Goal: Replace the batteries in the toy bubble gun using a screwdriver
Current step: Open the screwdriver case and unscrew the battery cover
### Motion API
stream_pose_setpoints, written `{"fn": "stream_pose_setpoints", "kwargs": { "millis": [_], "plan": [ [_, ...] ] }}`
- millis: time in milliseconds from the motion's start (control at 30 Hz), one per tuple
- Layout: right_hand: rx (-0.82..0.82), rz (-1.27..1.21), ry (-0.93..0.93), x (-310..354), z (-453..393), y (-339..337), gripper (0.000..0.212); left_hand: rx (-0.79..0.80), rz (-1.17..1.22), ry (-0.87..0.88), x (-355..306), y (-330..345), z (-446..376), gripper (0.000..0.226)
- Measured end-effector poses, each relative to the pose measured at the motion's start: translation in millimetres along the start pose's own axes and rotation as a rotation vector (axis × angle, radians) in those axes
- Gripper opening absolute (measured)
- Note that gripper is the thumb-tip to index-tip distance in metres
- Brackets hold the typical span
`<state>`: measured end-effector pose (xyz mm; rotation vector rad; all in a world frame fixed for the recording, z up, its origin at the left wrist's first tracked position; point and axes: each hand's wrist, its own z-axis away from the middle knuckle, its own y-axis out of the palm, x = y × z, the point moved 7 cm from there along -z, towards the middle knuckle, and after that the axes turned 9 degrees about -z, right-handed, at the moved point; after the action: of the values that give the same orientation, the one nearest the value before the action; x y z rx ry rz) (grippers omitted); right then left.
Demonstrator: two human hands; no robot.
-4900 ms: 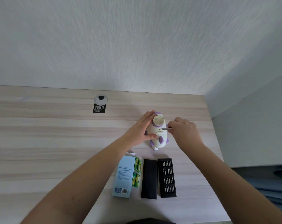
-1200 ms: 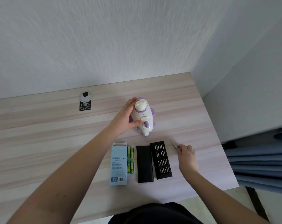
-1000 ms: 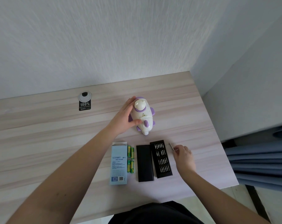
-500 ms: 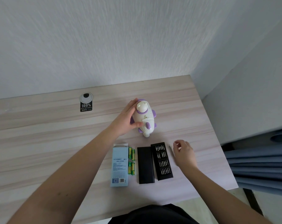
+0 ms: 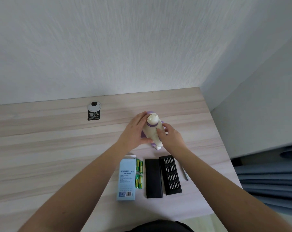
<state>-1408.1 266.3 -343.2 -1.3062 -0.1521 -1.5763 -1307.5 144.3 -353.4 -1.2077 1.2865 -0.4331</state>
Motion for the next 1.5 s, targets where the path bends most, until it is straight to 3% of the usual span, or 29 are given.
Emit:
{"fn": "stream_pose_setpoints", "kwargs": {
  "millis": [200, 500, 600, 1100, 1233, 1500],
  "plan": [
    [0.002, -0.022, -0.023, 8, -7, 1, 0.036, -0.102, -0.129, -0.098, -5, -3, 12, 0.104],
    [0.128, 0.016, -0.048, 28, -21, 11, 0.033, -0.208, -0.058, -0.237, 3, -5, 28, 0.104],
    [0.174, 0.081, -0.052, 35, -28, 12, 0.036, -0.246, -0.069, -0.206, 6, -12, 27, 0.103],
    [0.289, 0.714, -0.207, 76, -23, 27, 0.039, -0.141, -0.178, -0.103, 3, -15, 23, 0.111],
    [0.276, 0.788, -0.220, 77, -21, 34, 0.016, -0.130, -0.164, -0.123, 4, -15, 23, 0.110],
    [0.225, 0.777, -0.230, 75, -12, 35, 0.007, -0.131, -0.163, -0.139, 6, -14, 23, 0.110]
  ]
}}
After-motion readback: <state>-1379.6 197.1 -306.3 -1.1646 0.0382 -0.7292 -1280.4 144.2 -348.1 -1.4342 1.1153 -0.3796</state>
